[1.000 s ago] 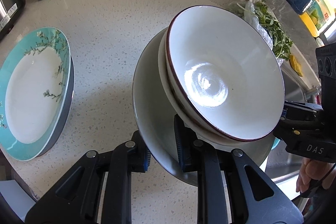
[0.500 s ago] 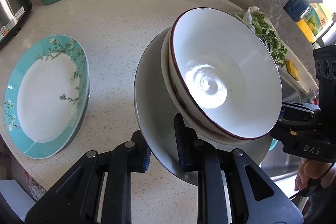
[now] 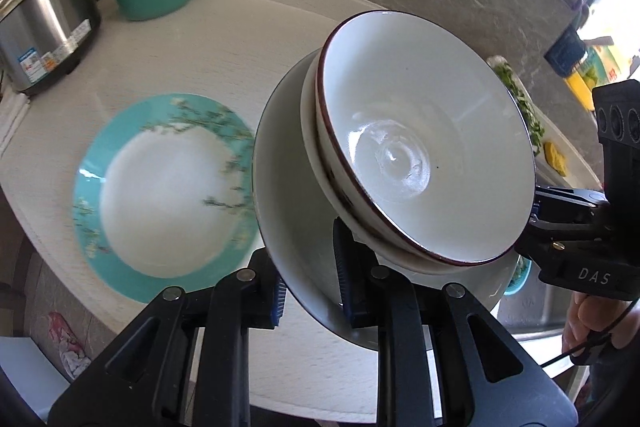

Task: Organize plates and bowls
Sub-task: 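Carry the plate and bowls over the teal floral plate and lower onto it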

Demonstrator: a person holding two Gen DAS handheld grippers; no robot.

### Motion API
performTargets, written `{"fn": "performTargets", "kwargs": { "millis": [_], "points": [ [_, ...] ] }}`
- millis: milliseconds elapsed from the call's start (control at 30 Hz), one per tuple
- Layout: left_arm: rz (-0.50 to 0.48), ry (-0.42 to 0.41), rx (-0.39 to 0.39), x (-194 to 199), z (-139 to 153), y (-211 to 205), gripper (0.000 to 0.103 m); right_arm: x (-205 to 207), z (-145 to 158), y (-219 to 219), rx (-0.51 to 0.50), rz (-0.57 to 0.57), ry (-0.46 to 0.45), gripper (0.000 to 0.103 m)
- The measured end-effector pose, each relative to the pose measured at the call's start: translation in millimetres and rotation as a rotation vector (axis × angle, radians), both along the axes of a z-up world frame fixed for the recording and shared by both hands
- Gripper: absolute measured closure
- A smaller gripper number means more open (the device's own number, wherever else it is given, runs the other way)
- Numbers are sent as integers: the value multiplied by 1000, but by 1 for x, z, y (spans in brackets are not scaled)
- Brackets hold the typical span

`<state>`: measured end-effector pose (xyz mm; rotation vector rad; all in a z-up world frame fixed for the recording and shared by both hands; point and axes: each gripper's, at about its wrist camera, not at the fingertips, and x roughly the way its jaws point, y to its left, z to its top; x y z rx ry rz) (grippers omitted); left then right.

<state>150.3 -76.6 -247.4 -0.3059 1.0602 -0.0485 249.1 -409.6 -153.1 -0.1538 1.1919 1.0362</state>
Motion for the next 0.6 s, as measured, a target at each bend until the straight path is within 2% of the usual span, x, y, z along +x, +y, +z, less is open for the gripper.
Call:
{"fn": "performTargets", "kwargs": {
  "millis": [367,600],
  "points": [
    [45,-2,7,-16,6,109,84,-23,3,91,-6,60,14,71],
    [59,32,6,-12,-19,164,84,-31,-7,133,-24,63,32,71]
  ]
}}
